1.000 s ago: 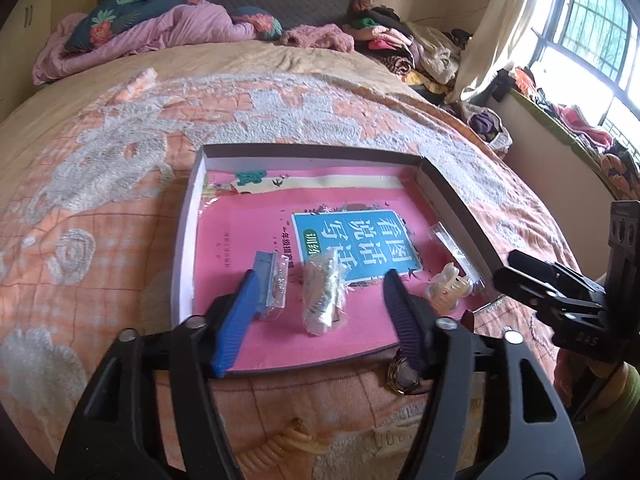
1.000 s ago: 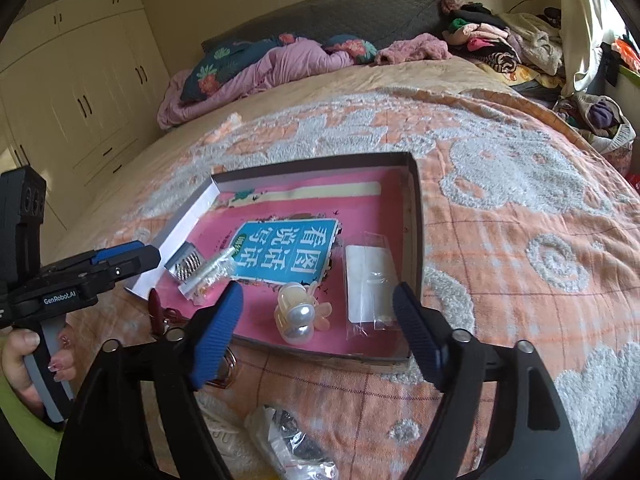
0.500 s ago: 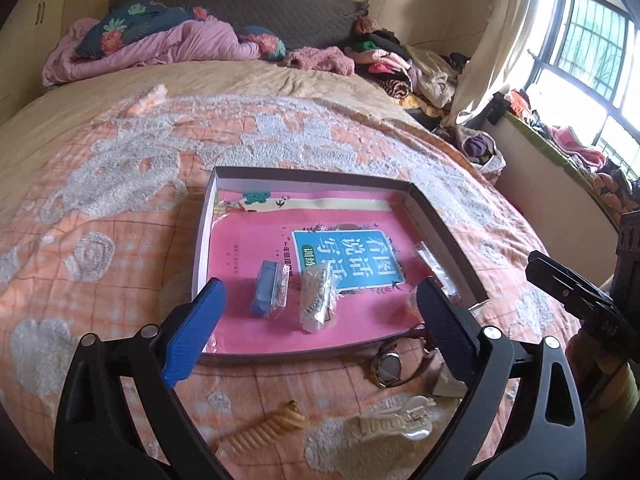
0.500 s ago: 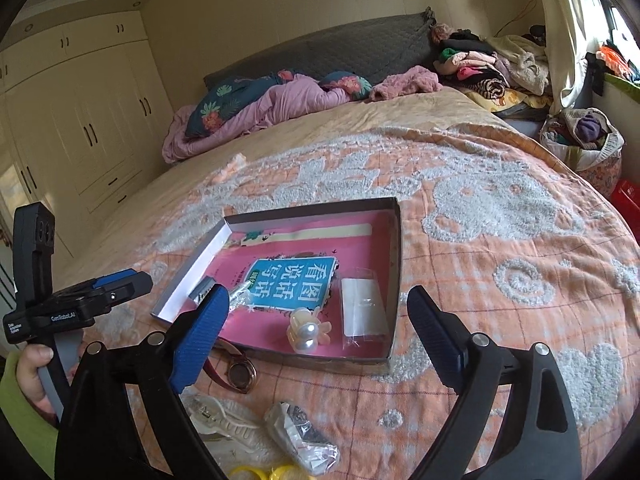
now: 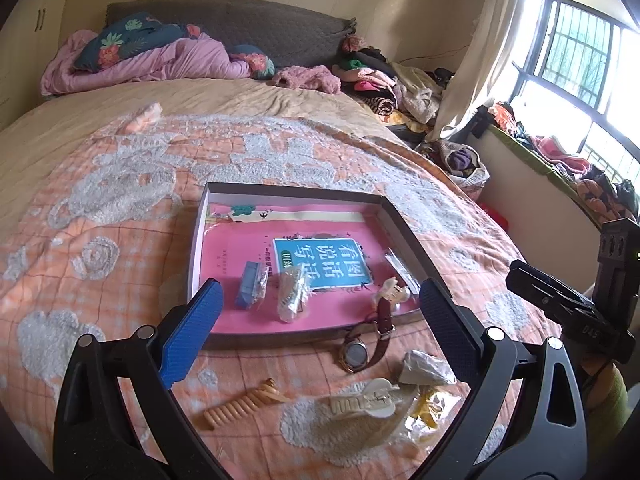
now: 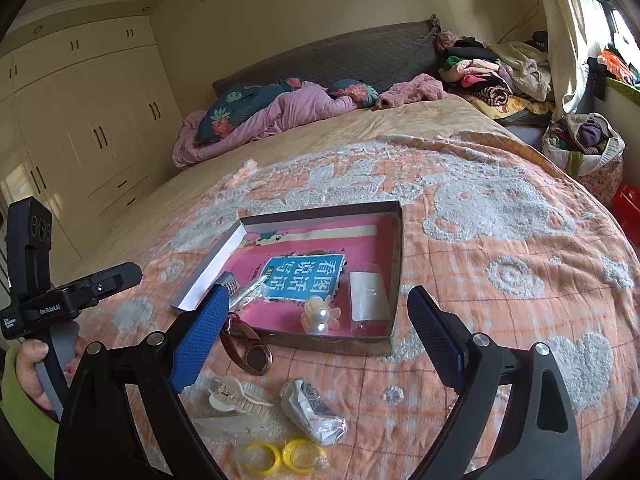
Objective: Organize jewelry
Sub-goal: 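Withdraw both tools from the box toward the hair claw and bags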
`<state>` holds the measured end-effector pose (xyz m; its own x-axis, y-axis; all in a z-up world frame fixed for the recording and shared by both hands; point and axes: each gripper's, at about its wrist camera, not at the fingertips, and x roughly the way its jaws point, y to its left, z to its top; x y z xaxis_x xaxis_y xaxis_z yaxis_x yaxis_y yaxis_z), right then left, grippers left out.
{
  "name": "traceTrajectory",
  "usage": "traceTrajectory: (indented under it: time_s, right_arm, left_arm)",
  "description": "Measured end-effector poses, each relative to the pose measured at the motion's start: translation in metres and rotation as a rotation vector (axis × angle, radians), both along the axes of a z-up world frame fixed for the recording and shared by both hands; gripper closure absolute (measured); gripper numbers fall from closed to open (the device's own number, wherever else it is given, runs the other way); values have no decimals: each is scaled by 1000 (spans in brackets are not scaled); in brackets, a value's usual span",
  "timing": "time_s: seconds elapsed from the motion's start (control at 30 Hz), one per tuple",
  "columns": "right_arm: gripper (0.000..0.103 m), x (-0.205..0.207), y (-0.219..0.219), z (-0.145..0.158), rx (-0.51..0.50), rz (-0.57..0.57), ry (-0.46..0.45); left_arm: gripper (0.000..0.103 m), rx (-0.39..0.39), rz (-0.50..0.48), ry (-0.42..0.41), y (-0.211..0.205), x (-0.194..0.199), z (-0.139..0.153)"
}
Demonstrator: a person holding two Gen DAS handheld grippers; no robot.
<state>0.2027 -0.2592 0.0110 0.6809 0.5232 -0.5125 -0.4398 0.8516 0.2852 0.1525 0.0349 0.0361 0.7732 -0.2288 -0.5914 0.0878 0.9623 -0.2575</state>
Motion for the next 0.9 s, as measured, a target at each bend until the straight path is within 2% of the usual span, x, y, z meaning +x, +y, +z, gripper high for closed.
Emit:
traceTrajectory:
  time_s: [0.43,0.9]
  right_arm:
    - [13,-17,-9,-2,-12,12,15]
    - [13,-34,-8,-17,-75,50,48]
  left_arm:
    - [11,9,-35,9,-14,-26,-5]
    - [11,52,-88,72,-34,-46,-28]
